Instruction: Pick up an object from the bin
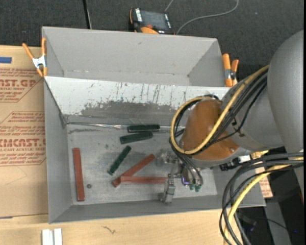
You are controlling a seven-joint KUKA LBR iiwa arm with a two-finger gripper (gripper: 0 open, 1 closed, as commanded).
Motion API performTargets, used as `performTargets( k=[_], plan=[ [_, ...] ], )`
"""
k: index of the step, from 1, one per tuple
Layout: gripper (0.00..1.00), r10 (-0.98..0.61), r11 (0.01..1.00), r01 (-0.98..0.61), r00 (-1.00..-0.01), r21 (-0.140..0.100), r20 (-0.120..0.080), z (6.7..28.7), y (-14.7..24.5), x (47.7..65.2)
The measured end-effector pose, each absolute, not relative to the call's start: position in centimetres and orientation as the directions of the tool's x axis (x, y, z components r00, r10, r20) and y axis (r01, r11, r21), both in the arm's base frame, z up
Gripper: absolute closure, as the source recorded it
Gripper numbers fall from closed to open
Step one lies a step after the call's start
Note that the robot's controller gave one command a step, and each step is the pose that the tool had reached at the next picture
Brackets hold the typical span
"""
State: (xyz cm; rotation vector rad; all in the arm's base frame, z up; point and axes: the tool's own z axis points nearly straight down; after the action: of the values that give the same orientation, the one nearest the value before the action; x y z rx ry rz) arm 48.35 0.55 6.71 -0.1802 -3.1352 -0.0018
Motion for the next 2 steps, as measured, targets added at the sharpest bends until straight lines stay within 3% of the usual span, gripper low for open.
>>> performTargets(
  k=[1, 2],
  plan=[
    [1.00, 0.113, 0.994, 0.113, -0.994, 0.001, 0.002, 6.93, 0.53, 48.40],
    [1.00, 0.113, 0.994, 0.113, -0.994, 0.000, 0.002, 6.93, 0.53, 48.40]
  ],
)
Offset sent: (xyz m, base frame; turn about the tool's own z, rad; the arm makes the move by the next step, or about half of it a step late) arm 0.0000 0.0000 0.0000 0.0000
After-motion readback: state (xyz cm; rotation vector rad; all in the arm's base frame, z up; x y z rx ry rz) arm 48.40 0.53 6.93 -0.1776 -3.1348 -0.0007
